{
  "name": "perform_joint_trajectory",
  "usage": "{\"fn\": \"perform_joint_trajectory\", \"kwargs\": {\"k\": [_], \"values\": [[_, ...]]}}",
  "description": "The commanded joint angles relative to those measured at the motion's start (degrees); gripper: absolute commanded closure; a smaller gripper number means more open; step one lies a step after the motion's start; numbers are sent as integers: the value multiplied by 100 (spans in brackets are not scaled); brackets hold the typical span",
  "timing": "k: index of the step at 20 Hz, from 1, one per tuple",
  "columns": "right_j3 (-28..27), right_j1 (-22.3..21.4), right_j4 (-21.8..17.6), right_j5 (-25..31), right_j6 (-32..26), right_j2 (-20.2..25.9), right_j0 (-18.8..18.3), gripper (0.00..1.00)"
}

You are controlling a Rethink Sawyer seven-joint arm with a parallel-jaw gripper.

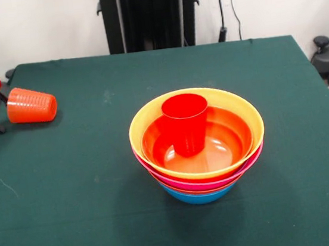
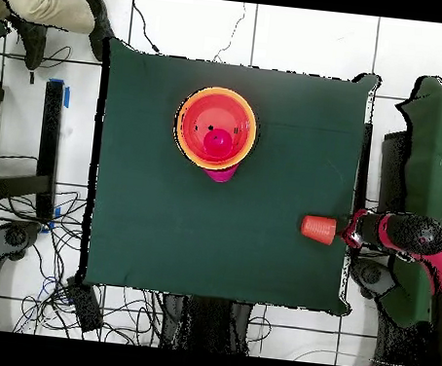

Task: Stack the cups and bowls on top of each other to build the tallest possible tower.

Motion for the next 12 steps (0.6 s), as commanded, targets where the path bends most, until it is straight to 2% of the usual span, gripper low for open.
{"fn": "perform_joint_trajectory", "kwargs": {"k": [1, 7, 12], "values": [[529, 37, -372, -243, -517, -283, 221, 0], [816, -523, -353, -486, -409, -39, 242, 0], [974, -1137, -300, -473, -309, 103, 286, 0]]}}
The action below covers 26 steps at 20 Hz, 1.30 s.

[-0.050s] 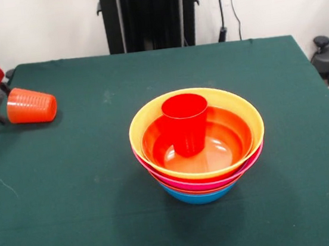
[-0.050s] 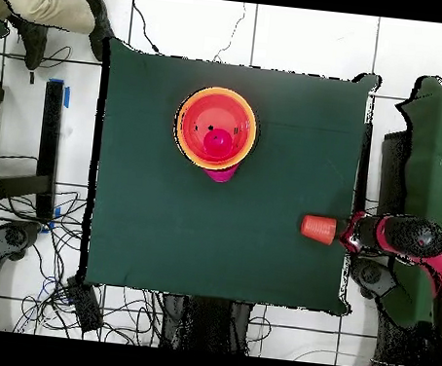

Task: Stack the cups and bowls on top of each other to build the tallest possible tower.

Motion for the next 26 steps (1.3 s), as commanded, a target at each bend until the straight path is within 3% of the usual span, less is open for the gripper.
{"fn": "perform_joint_trajectory", "kwargs": {"k": [1, 7, 14, 18, 26], "values": [[594, -892, -261, -499, -300, 139, 285, 0], [1109, -1586, -317, -1725, 25, 451, -88, 0], [1265, -1843, -208, -1961, 163, 281, -47, 0], [915, -1440, -265, -1193, 200, -307, 287, 0], [299, -673, -165, 242, 118, -946, 700, 0]]}}
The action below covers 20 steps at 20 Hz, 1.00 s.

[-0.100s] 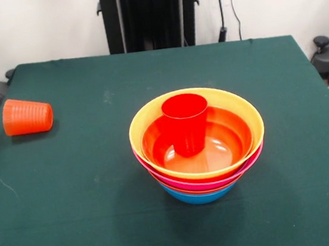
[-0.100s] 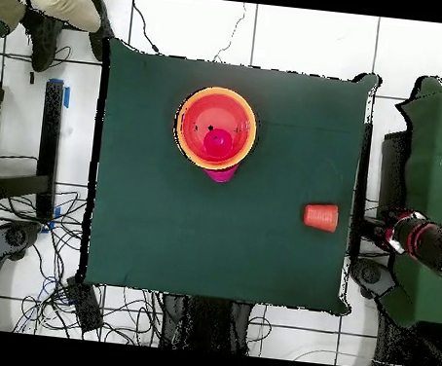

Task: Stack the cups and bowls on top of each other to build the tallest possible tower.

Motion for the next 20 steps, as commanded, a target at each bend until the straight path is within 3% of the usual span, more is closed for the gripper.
{"fn": "perform_joint_trajectory", "kwargs": {"k": [1, 12, 17, 20], "values": [[-344, 877, -158, 1373, 115, -774, 591, 0], [-449, 1440, -74, 2117, 158, -1035, 674, 0], [-457, 1621, -19, 2017, 136, -1020, 619, 0], [-362, 1474, -22, 1613, 141, -899, 610, 0]]}}
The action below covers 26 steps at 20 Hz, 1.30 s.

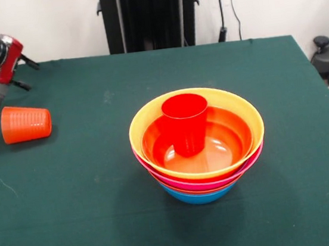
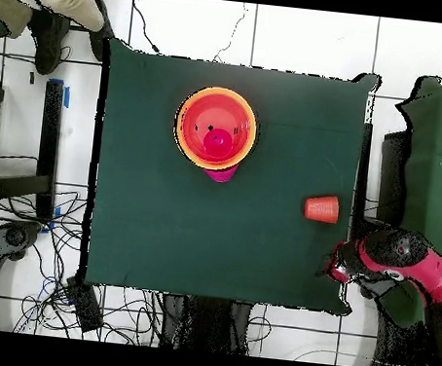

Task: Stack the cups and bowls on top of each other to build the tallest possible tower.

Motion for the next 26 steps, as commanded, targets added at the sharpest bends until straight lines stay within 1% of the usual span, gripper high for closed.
{"fn": "perform_joint_trajectory", "kwargs": {"k": [1, 3, 5, 6, 10, 15, 18, 23, 25, 26], "values": [[-96, 46, -49, -315, 175, -25, 260, 0], [51, -222, -105, -685, 288, 65, 266, 0], [132, -353, -128, -906, 322, 141, 265, 0], [298, -580, -202, -1379, 342, 298, 232, 0], [651, -997, -269, -2309, 442, 502, 165, 0], [922, -1432, -308, -3031, 522, 503, 243, 0], [1043, -1592, -236, -3325, 533, 487, 267, 0], [1193, -1742, -164, -3748, 502, 471, 280, 0], [1163, -1667, -38, -3578, 506, 410, 293, 0], [1111, -1585, 43, -3388, 489, 353, 306, 0]]}}
